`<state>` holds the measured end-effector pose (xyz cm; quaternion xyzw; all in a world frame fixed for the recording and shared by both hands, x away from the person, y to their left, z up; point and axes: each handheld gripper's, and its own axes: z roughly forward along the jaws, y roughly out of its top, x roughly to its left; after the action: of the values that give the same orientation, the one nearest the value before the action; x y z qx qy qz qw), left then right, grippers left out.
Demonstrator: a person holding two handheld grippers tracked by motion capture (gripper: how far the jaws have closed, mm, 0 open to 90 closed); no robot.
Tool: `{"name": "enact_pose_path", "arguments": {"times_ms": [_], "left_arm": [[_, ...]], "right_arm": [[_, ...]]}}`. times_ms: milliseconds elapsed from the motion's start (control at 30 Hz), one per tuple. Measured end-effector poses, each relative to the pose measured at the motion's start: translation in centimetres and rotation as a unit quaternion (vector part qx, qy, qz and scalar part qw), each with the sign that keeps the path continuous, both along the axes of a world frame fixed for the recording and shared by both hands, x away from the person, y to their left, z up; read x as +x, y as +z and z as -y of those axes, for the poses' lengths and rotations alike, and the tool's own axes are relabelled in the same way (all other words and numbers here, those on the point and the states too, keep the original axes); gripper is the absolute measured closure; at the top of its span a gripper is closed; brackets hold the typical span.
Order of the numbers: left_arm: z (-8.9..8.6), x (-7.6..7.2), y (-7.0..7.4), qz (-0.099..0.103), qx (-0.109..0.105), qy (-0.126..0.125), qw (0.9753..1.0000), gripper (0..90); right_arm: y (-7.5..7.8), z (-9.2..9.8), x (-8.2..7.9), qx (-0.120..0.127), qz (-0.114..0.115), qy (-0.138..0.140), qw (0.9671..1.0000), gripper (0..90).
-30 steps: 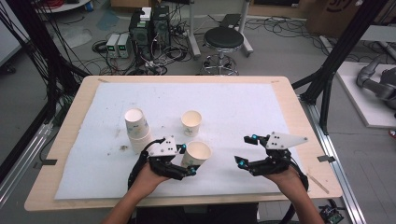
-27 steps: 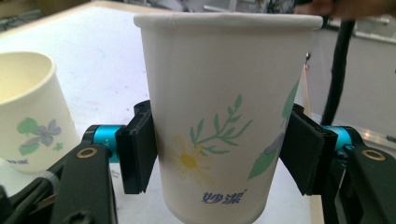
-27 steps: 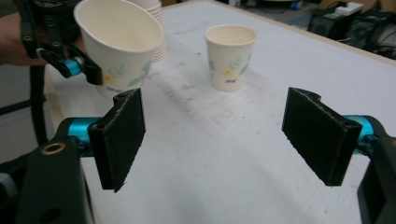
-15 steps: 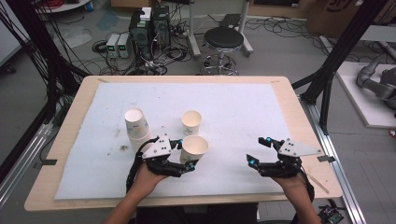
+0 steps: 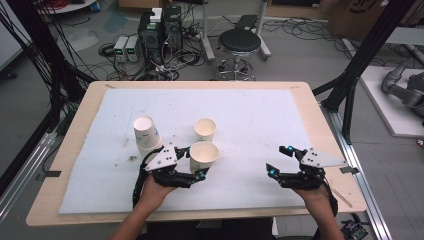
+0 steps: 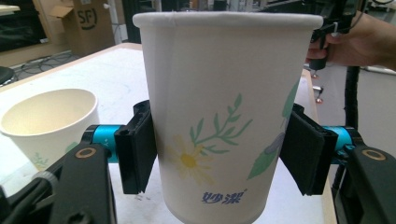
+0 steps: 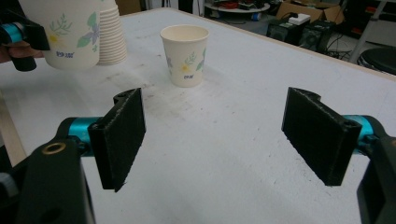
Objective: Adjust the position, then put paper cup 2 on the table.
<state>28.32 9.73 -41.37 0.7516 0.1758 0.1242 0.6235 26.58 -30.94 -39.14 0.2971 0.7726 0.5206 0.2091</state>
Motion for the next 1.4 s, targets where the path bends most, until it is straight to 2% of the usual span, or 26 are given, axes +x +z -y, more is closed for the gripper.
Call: {"name": "enact_pose_path", "arguments": {"times_ms": [500,700,833,933,1100,1267,1400], "left_arm": [[-0.3,0.0,0.0,0.005,-0.005,0.016,0.9998,33.6],[0.3,0.2,0.0,0.006,0.0,0.013,0.9999,33.5],[1.4,0.8,0.3,0.01,0.004,0.013,0.9999,33.4],[2.7,1.5,0.5,0.011,-0.004,0.012,0.9999,33.3],[5.0,2.7,0.6,0.013,-0.007,0.01,0.9998,33.3],[6.9,3.7,0.4,0.015,0.003,0.011,0.9998,33.3],[8.5,4.5,0.1,0.013,-0.006,0.015,0.9998,33.1]], "right_arm": [[0.1,0.2,0.1,0.002,-0.002,-0.004,1.0,22.1],[0.0,0.2,0.2,-0.003,-0.003,-0.004,1.0,22.1],[-0.1,0.1,0.1,-0.018,-0.002,-0.009,0.9998,22.2],[0.1,0.3,0.0,-0.021,0.003,-0.012,0.9997,22.2],[0.3,0.8,0.1,-0.016,0.006,-0.02,0.9997,22.2],[0.3,1.5,0.1,-0.006,0.007,-0.032,0.9994,22.1],[0.5,1.9,0.0,0.0,0.006,-0.043,0.999,22.2]]}}
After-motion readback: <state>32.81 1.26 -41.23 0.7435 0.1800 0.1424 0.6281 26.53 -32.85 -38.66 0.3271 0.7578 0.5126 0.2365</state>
